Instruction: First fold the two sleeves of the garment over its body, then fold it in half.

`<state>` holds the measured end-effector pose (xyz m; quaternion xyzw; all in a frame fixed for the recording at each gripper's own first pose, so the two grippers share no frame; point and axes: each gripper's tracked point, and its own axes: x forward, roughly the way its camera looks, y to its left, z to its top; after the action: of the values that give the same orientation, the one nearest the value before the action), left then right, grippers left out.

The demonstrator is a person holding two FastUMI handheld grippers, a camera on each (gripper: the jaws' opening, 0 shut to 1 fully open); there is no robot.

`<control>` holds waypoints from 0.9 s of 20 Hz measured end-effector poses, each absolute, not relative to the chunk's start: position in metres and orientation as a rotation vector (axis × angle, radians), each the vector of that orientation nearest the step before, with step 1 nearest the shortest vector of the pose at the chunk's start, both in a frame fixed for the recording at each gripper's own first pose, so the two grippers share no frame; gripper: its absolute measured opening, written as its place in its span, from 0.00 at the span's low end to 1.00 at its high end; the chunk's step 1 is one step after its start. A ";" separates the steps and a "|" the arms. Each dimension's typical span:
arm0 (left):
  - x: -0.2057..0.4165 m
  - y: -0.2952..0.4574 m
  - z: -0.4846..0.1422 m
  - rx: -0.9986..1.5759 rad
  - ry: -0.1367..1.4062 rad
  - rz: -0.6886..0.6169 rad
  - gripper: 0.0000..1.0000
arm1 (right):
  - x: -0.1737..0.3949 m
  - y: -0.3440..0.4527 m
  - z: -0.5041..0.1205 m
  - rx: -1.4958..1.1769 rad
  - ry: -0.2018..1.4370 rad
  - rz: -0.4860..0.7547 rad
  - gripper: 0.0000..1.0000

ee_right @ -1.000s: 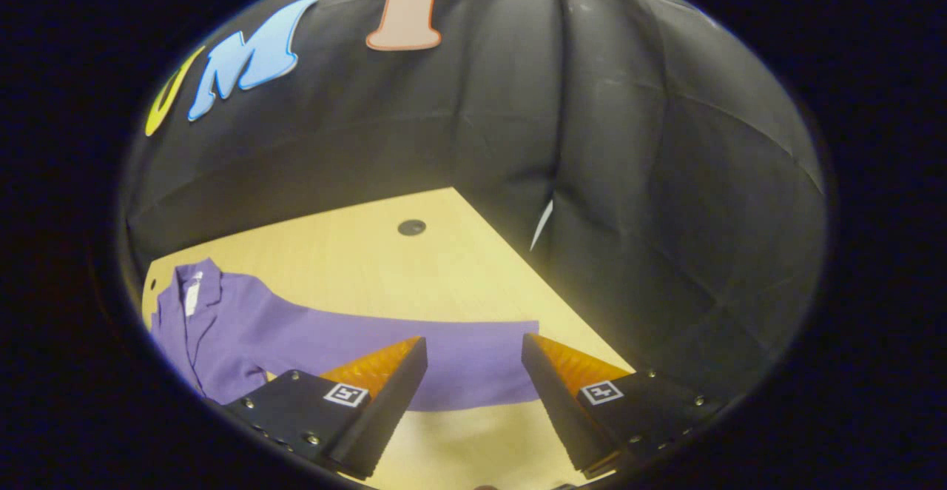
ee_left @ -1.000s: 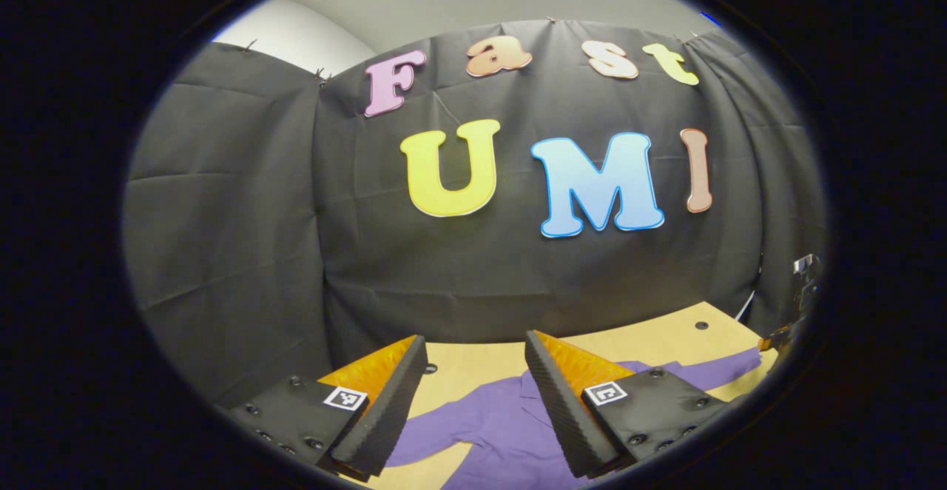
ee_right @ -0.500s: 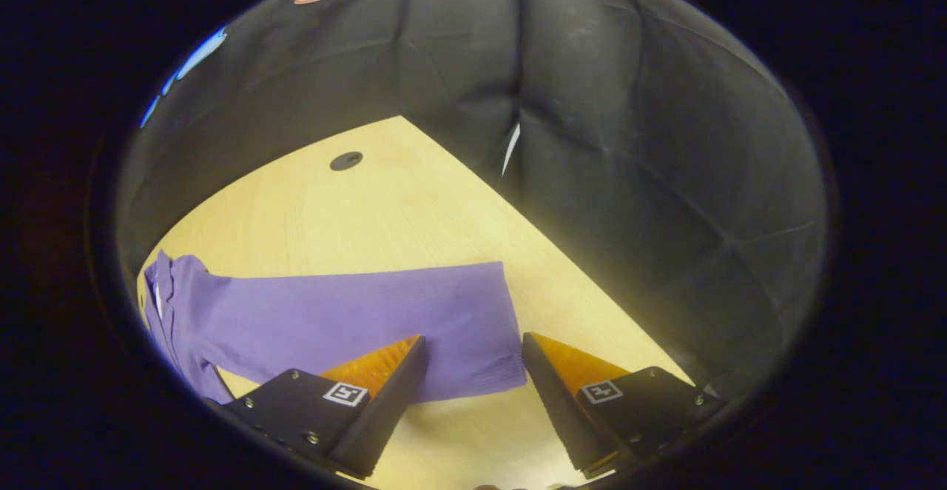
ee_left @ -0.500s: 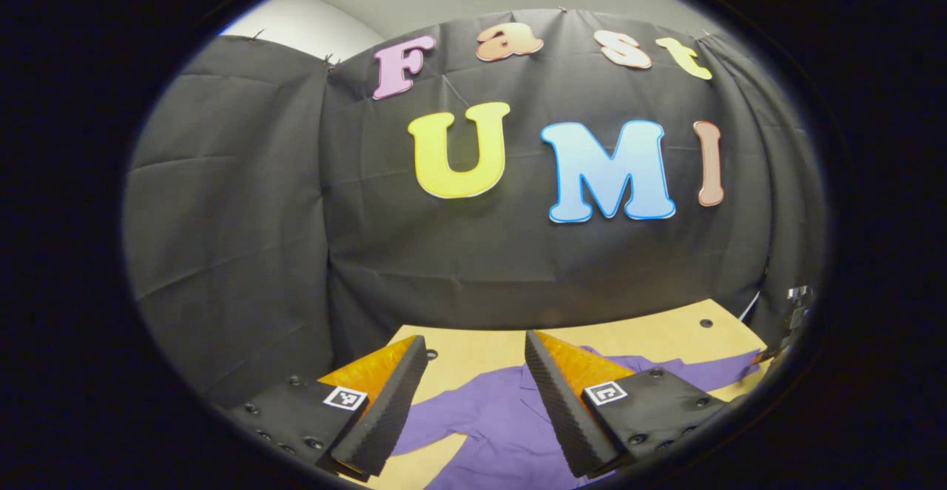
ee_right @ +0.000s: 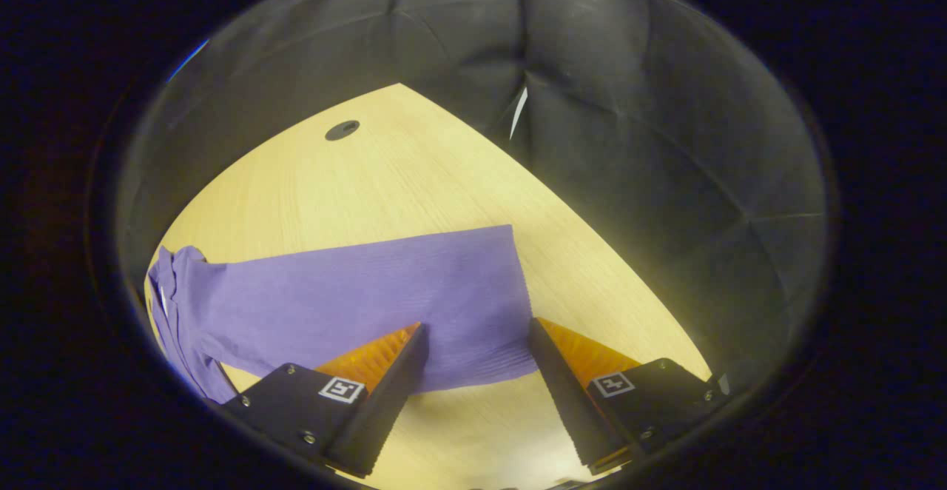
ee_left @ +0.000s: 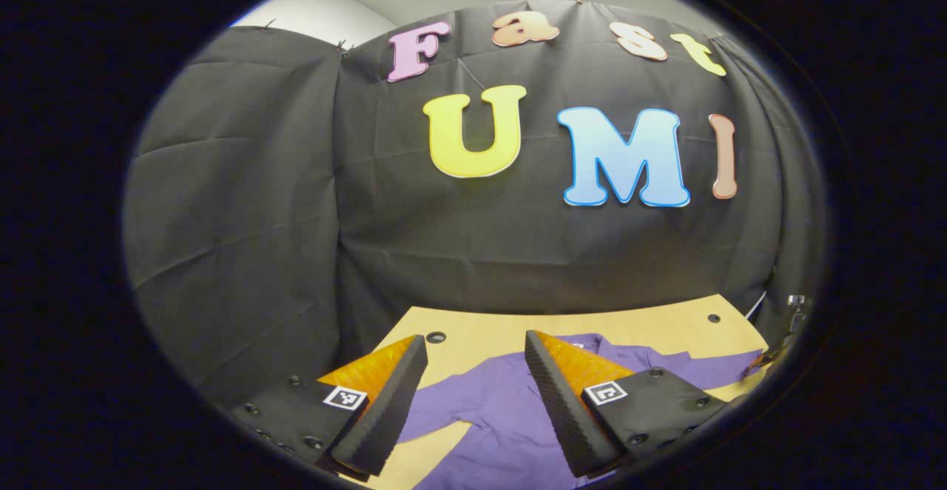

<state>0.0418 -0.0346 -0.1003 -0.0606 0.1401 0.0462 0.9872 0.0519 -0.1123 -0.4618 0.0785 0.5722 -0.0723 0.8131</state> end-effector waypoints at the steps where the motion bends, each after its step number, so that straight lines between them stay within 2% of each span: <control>1: 0.041 -0.033 -0.103 -0.128 0.286 0.096 0.94 | 0.055 -0.112 -0.463 0.158 1.251 -0.139 0.93; 7: 0.025 -0.018 -0.115 -0.135 0.309 0.130 0.91 | 0.058 -0.107 -0.466 0.154 1.464 -0.113 0.96; 10: 0.019 -0.005 -0.123 -0.138 0.328 0.162 0.94 | 0.062 -0.102 -0.461 0.163 1.513 -0.121 0.89; 11: 0.016 -0.001 -0.124 -0.141 0.332 0.170 0.94 | 0.062 -0.099 -0.461 0.161 1.523 -0.123 0.71; 12: 0.013 0.004 -0.125 -0.144 0.333 0.180 0.93 | 0.063 -0.095 -0.460 0.158 1.529 -0.119 0.71; 13: 0.011 0.008 -0.126 -0.147 0.335 0.189 0.93 | 0.067 -0.092 -0.459 0.154 1.528 -0.111 0.59; 14: 0.007 0.011 -0.128 -0.150 0.337 0.197 0.92 | 0.067 -0.089 -0.463 0.151 1.520 -0.117 0.55; 15: 0.004 0.014 -0.130 -0.151 0.341 0.205 0.92 | 0.069 -0.087 -0.466 0.145 1.522 -0.124 0.35; 16: 0.002 0.016 -0.132 -0.151 0.344 0.211 0.93 | 0.067 -0.087 -0.462 0.133 1.526 -0.120 0.31; 17: -0.001 0.018 -0.133 -0.151 0.348 0.214 0.92 | 0.077 -0.088 -0.458 0.152 1.486 -0.131 0.37; 18: -0.003 0.020 -0.133 -0.149 0.351 0.217 0.92 | 0.070 -0.083 -0.460 0.170 1.509 -0.156 0.21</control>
<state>-0.0026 0.0201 -0.1335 -0.0739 0.1739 0.1076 0.9761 0.0703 -0.0830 -0.4603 0.0770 0.6833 -0.0706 0.7227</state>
